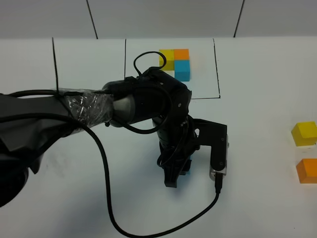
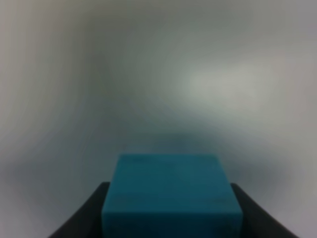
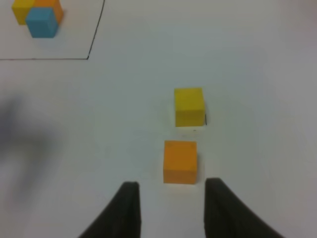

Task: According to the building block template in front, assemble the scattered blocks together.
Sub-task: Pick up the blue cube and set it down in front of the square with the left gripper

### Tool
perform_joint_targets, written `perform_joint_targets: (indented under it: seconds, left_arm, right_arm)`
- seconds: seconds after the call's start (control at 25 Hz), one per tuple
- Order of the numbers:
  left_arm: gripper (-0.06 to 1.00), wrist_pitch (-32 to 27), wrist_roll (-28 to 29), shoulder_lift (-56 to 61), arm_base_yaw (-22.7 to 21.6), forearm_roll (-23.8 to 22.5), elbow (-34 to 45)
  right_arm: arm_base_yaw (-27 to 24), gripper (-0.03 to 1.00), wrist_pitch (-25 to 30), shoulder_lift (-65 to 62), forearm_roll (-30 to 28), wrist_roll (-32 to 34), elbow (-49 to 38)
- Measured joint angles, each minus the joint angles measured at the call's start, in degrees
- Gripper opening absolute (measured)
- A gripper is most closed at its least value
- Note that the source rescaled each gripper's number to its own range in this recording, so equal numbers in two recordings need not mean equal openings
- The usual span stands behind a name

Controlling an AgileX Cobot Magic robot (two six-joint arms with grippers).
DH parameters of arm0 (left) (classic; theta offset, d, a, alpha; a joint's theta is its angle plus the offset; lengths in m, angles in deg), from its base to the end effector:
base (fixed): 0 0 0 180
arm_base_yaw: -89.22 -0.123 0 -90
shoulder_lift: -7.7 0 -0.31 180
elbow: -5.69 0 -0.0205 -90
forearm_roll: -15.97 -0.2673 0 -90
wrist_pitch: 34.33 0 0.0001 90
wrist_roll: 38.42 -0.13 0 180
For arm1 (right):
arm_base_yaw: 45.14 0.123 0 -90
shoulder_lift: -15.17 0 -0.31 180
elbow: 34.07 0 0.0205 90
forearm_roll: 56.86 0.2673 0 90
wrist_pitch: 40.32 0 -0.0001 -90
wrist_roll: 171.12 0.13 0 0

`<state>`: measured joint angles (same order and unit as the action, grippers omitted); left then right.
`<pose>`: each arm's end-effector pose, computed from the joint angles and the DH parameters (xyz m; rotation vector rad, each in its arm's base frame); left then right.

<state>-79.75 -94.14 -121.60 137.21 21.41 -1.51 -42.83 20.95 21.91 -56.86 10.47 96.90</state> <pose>0.3026 -0.3491 0.1116 2.2406 1.8696 -0.0876 0.0173 0.0007 0.2675 -0.0128 2.0430 0.0426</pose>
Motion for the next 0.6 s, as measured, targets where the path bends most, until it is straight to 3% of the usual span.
perform_joint_targets:
  seconds: [0.6]
  left_arm:
    - [0.00, 4.38, 5.81, -4.34, 0.04, 1.00, -1.49]
  right_arm:
    - [0.00, 0.07, 0.00, 0.00, 0.00, 0.00, 0.00]
